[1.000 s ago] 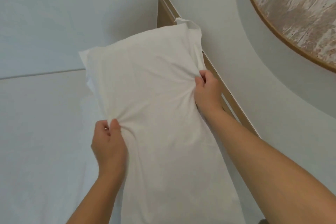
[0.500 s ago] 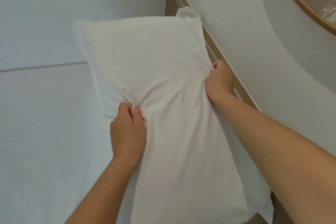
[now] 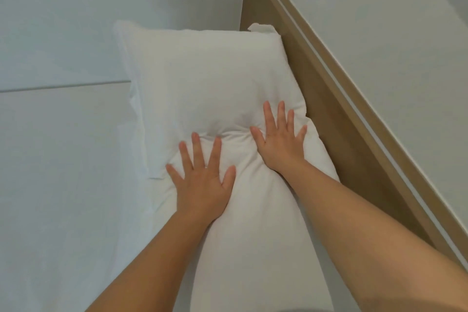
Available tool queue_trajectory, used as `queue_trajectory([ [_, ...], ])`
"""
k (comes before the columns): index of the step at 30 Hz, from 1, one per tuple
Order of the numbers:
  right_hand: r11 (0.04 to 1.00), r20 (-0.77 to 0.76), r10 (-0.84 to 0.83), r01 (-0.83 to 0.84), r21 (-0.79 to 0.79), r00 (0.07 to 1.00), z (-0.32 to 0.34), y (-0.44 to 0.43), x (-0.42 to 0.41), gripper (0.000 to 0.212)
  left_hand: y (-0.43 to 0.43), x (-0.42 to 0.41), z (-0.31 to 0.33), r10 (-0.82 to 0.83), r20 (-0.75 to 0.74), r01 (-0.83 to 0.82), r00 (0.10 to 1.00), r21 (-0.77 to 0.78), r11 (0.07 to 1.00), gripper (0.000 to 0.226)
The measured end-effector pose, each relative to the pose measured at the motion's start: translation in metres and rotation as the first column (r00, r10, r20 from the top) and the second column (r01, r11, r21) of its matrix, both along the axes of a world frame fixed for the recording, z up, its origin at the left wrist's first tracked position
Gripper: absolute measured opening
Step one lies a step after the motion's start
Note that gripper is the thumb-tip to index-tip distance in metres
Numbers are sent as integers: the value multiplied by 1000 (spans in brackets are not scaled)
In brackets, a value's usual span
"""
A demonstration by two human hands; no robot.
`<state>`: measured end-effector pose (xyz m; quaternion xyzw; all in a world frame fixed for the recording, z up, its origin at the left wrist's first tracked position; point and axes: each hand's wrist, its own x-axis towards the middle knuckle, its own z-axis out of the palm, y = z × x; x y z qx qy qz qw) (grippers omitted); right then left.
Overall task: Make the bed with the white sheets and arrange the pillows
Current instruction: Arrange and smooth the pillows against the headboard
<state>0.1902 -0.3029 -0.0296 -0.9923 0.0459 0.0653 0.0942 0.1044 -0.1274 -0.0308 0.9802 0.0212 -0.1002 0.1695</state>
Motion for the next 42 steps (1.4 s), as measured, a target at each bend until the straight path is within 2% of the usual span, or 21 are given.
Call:
queue_trajectory([
  [3,1000,-41,-9,9,-7,999,-14,3,5,67,5,10,-9,-29,-82,32,996,36,999,66],
  [6,1000,-98,-7,9,13,995,0,2,1,66,8,10,5,-41,-126,44,991,27,999,67],
  [10,999,-114,30,-26,42,993,35,-8,-32,63,5,-12,32,-43,-3,43,999,43,998,70],
  [13,998,-132,56,-50,45,990,57,-21,-80,59,-7,-54,52,-195,64,195,979,7,981,76],
  [16,999,-234,-23,34,42,972,69,-36,-140,58,-18,-105,63,-306,-11,306,952,11,952,81],
  [18,991,-349,-97,122,51,932,76,-41,-186,60,-19,-133,70,-360,-82,367,929,82,927,80],
  [22,989,-481,-142,111,-92,865,113,-45,-276,61,-7,-165,101,-453,-207,488,867,168,857,76],
  [25,968,-455,-203,107,-229,867,143,-36,-354,61,16,-196,133,-492,-190,527,849,284,801,71],
  [28,931,-432,-323,202,-303,842,173,-1,-448,65,51,-245,164,-542,-185,572,820,307,760,72],
  [31,875,-437,-483,408,-259,759,197,60,-515,64,93,-293,190,-579,-207,614,789,300,730,71],
  [35,775,-380,-618,614,-149,688,217,152,-566,64,150,-342,213,-650,-208,682,731,254,686,69],
  [42,659,-374,-715,748,-81,590,236,246,-627,68,221,-391,250,-720,-196,746,666,199,636,67],
])
